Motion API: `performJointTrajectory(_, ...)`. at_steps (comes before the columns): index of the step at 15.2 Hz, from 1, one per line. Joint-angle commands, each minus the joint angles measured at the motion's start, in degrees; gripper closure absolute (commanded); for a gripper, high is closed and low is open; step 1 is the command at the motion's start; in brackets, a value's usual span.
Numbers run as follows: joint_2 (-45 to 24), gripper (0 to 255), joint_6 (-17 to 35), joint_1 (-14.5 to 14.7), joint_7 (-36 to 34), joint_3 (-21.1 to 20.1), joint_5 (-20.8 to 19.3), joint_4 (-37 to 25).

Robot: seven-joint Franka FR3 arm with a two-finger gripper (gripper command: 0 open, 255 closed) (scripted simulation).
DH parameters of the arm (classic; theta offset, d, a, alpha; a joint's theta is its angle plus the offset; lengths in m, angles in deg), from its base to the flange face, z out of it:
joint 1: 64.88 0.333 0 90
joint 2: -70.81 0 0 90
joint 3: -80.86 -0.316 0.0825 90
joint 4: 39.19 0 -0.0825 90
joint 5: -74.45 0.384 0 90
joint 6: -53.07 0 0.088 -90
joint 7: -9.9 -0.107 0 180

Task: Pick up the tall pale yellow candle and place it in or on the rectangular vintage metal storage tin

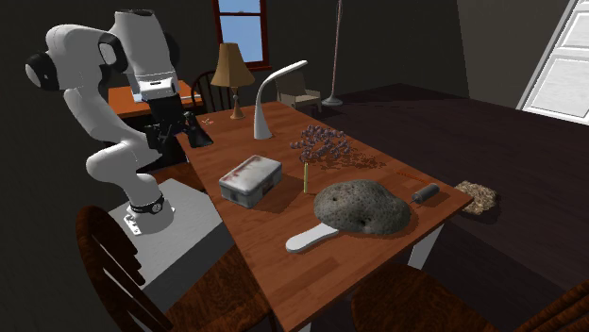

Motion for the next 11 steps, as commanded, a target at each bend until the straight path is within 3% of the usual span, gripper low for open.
performJointTrajectory(1,0.0,0,0.0,0.0,0.0,0.0,0.0,0.0)
performJointTrajectory(11,-10.9,0,11.5,4.3,-7.8,-9.0,4.5,-0.2)
